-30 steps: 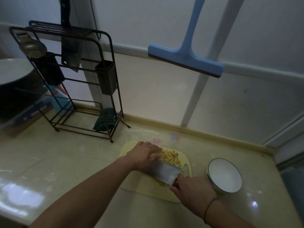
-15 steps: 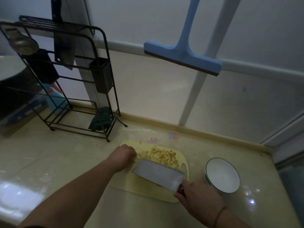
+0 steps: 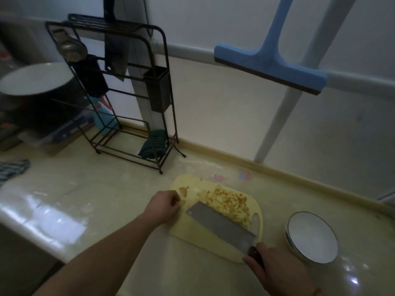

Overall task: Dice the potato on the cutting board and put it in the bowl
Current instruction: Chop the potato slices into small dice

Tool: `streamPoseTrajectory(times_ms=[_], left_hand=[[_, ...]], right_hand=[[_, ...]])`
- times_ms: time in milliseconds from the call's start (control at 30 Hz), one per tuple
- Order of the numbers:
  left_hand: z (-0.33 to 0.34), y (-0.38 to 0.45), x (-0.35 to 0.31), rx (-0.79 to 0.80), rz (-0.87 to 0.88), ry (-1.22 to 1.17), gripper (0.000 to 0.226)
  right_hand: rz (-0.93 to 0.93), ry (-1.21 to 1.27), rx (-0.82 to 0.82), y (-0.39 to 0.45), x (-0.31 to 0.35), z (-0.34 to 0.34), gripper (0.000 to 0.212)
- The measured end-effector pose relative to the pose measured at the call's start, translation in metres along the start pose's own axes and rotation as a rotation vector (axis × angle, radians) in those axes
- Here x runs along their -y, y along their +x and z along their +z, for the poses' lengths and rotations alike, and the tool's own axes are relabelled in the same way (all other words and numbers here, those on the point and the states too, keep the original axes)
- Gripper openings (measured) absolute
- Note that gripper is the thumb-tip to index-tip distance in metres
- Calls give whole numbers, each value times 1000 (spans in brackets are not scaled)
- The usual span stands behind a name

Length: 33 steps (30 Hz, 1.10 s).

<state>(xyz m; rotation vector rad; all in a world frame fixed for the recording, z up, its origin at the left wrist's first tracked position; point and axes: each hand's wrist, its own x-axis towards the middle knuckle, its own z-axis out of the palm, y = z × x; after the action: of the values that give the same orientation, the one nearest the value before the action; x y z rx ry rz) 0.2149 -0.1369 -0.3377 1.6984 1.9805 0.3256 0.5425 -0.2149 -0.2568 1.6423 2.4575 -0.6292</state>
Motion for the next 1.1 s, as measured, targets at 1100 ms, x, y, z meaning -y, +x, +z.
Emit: streamPoseTrajectory(times_ms=[1100], left_hand=[[63,-86,-26,-430,32,-42,19]], right_hand=[[28,767,128,47,49,61,71]])
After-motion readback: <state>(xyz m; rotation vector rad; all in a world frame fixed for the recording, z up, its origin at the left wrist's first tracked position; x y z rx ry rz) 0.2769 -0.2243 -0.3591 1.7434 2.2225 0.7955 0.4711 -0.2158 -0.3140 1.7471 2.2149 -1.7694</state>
